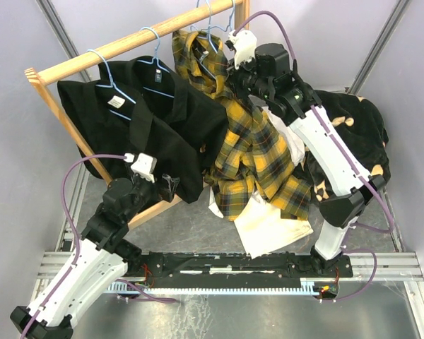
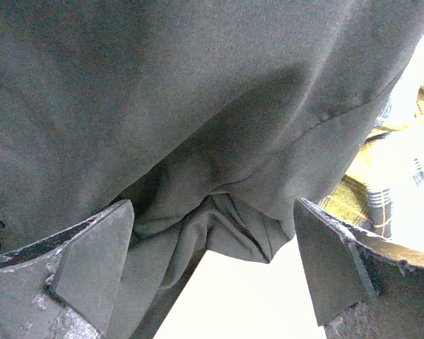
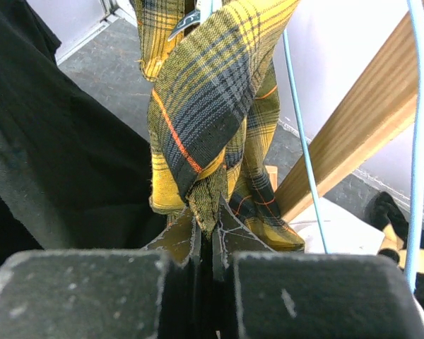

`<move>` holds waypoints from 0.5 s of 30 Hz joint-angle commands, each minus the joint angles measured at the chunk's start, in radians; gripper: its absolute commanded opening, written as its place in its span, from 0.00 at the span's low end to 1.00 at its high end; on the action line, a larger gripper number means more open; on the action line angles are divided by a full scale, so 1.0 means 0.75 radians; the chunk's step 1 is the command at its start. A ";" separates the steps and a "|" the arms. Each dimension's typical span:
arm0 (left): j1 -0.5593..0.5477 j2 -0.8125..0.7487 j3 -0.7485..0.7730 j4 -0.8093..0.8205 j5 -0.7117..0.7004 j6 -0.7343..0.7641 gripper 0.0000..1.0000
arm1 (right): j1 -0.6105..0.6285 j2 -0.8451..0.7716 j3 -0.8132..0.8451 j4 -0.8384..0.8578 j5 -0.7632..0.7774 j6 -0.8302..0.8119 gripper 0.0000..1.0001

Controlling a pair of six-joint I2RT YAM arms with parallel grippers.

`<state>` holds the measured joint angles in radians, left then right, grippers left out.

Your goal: Place the shirt on the hanger

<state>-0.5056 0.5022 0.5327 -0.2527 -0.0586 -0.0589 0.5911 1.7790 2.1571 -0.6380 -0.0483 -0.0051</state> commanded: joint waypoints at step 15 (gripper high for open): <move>-0.001 -0.107 0.079 -0.093 -0.040 -0.090 1.00 | 0.062 -0.208 -0.341 0.251 -0.013 -0.112 0.12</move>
<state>-0.5056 0.4397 0.5449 -0.3172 -0.0616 -0.1055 0.6220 1.7058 1.9415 -0.4744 -0.0406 -0.0502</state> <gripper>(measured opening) 0.994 0.078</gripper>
